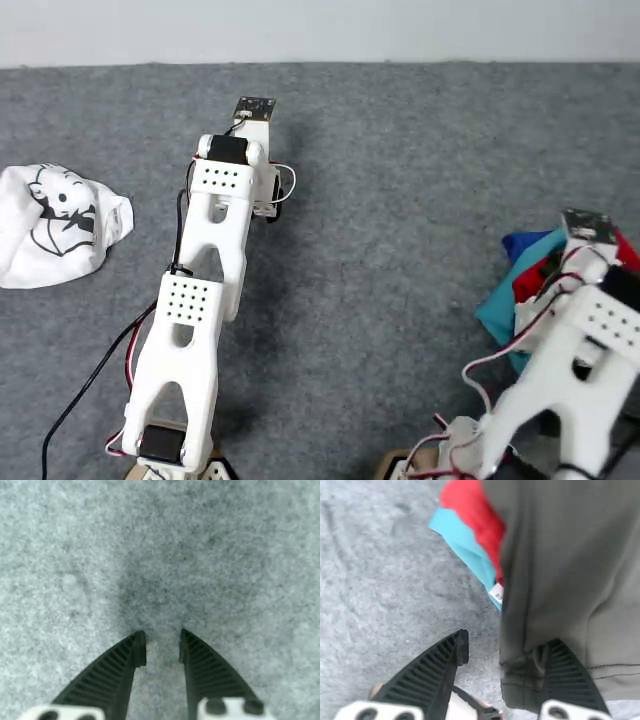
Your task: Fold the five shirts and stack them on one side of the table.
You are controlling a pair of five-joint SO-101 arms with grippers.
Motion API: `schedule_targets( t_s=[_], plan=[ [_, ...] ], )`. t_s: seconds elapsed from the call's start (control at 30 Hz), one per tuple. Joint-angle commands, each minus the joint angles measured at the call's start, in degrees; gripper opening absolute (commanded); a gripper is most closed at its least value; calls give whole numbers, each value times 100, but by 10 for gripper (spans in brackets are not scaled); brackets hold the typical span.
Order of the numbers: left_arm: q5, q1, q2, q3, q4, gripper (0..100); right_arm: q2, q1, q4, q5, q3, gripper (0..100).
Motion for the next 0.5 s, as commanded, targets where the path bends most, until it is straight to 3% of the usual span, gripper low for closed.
schedule_targets(
  t_s=[0.0, 0.23, 0.47],
  plan=[
    [26, -9, -35, -163, 105, 119, -752, -110, -48, 281, 0, 241],
    [53, -334, -466, -127, 132, 119, -2703, -75, -110, 510, -9, 241],
    [53, -1530, -1978, 523, 132, 123, -3099, -75, -92, 457, 123, 241]
  ],
)
